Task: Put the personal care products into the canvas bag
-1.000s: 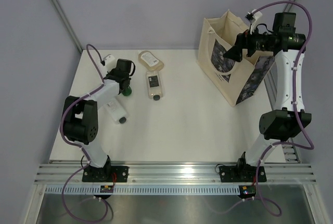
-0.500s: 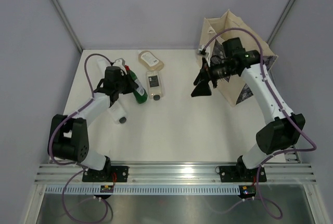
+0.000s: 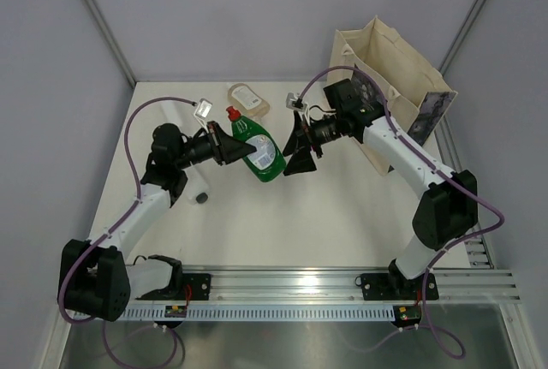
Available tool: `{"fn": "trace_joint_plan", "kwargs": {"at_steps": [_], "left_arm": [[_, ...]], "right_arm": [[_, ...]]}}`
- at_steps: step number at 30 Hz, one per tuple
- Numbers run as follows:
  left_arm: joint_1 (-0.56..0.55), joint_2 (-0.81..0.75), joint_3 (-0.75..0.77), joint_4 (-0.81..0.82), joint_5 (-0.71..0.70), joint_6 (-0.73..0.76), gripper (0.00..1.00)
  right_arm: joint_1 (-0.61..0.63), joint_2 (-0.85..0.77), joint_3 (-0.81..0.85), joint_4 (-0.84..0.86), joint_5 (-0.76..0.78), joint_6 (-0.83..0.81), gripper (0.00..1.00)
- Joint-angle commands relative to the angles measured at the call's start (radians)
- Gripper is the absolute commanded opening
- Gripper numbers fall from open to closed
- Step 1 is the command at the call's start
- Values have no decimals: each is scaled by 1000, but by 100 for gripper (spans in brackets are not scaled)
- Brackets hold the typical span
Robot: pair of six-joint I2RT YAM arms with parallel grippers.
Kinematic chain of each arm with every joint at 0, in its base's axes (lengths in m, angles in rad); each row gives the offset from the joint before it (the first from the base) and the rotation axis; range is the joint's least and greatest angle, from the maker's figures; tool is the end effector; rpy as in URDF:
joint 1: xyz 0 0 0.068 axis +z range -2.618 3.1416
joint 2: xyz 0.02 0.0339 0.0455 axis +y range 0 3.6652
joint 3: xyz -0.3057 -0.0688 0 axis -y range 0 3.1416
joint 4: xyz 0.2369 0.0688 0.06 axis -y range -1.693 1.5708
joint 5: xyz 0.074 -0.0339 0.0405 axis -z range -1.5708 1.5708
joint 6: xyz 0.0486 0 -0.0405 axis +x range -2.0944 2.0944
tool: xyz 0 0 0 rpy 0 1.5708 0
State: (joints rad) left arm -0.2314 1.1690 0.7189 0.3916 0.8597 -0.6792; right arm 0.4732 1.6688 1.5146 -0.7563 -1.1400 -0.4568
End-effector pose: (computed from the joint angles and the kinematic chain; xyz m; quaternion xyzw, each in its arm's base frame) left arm 0.2304 -0.0921 0.3396 0.1320 0.7083 -0.5465 0.4269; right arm 0.2924 0.1993 0.3662 -0.5135 0.6334 0.5127 0.2687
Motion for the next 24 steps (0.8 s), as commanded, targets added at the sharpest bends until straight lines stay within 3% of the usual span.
{"fn": "trace_joint_plan", "kwargs": {"at_steps": [1,9,14,17,20,21,24], "left_arm": [[-28,-65,7,317,98,-178,0],[-103,-43,30,413,108,-259,0],[-105,-42,37,435,119,-304,0],[-106,-46,31,449,110,-316,0],[-106,-48,27,452,85,-316,0],[-106,-48,27,454,69,-310,0],[-106,-46,22,443,29,-303,11]], "right_arm": [[39,-9,25,213,8,171,100],[111,14,19,293,23,268,99],[131,-20,4,287,186,221,99],[131,-21,1,270,133,222,98],[133,-29,-45,348,21,325,77],[133,-29,-63,385,-4,348,59],[133,-35,-82,406,-56,397,26]]}}
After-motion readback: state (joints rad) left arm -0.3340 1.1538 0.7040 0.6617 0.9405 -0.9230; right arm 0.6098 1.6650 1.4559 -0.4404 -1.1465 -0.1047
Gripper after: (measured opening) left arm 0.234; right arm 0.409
